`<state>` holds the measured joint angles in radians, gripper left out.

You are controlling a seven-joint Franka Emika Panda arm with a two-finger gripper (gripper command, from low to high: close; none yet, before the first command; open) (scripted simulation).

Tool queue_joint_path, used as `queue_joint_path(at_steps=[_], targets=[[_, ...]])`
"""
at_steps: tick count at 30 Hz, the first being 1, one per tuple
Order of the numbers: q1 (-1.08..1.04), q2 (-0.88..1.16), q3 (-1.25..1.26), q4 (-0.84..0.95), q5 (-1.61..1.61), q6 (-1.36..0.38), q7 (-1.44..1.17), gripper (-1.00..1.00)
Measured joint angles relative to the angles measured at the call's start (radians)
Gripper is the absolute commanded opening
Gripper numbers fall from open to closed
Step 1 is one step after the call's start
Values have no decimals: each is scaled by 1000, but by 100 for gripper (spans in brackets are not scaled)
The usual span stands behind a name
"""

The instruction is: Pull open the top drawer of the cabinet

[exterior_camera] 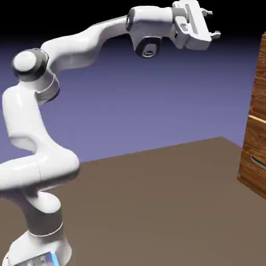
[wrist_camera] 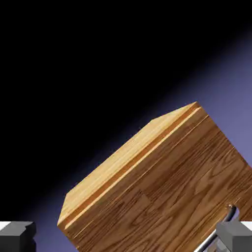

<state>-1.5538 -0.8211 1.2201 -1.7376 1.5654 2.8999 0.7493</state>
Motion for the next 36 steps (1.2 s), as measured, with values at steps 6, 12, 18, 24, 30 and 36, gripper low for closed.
queue_joint_path(at_steps=[6, 12, 18, 24, 30, 36], targets=[[-217, -35, 169, 149, 217, -19, 1, 0], [-435, -70, 339, 298, 435, -38, 2, 0], [-652, -105, 508, 447, 652, -57, 3, 0], [-870, -140, 678, 596, 870, -76, 5, 0], [-1001, -262, 617, 781, 873, -69, 212, 0], [-1111, -407, 496, 976, 821, -55, 473, 0]])
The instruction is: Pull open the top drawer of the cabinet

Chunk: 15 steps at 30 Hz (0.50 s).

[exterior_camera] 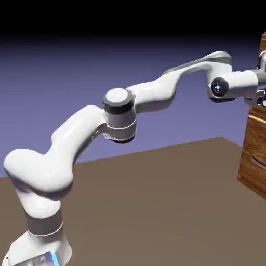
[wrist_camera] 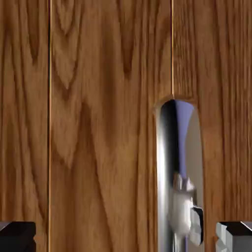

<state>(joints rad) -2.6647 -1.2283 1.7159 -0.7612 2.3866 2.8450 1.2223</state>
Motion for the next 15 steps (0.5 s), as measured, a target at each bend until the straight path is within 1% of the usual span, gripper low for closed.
queue_joint_path(at_steps=[3, 4, 6, 15], targets=[[-55, -73, -60, 98, -26, 7, 130, 0], [-67, -89, -74, 120, -32, 9, 161, -100], [-67, -89, -74, 120, -32, 9, 161, -100], [137, -12, -73, -206, 116, -86, -88, -100]])
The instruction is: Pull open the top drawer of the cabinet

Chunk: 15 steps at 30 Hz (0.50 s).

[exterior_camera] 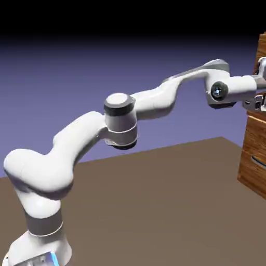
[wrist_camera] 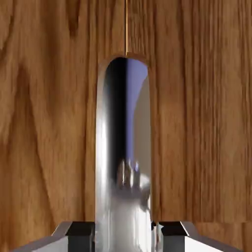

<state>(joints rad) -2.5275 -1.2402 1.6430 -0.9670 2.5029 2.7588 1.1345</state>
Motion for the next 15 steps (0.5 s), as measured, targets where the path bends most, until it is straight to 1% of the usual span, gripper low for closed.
queue_joint_path(at_steps=[15], targets=[[359, 108, -104, -544, 117, -178, -247, -100]])
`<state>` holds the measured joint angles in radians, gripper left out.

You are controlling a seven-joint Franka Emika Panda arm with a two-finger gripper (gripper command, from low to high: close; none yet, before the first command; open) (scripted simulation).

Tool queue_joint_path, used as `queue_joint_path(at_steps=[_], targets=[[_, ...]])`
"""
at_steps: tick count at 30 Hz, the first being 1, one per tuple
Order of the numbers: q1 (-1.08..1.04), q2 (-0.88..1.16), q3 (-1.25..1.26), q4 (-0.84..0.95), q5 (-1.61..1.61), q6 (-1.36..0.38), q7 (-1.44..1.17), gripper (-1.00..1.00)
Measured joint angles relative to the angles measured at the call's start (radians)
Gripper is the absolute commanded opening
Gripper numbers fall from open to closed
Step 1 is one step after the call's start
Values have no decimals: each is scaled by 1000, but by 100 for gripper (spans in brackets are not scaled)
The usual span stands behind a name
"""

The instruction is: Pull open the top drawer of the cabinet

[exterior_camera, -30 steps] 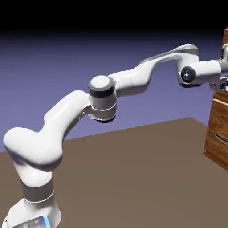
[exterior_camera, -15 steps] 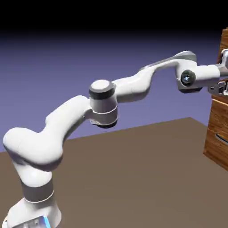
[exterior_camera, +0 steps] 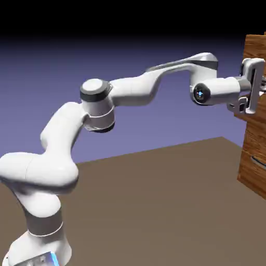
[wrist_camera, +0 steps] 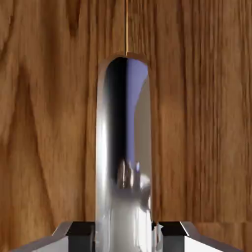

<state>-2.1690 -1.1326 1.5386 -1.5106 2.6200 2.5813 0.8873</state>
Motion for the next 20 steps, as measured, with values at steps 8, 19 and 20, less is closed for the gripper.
queue_joint_path(at_steps=[8, 19, 20], targets=[[216, 43, -103, -290, 12, -88, -85, -100], [486, 51, -267, -614, -17, -174, -139, 100], [520, 47, -290, -650, -24, -181, -143, 100]])
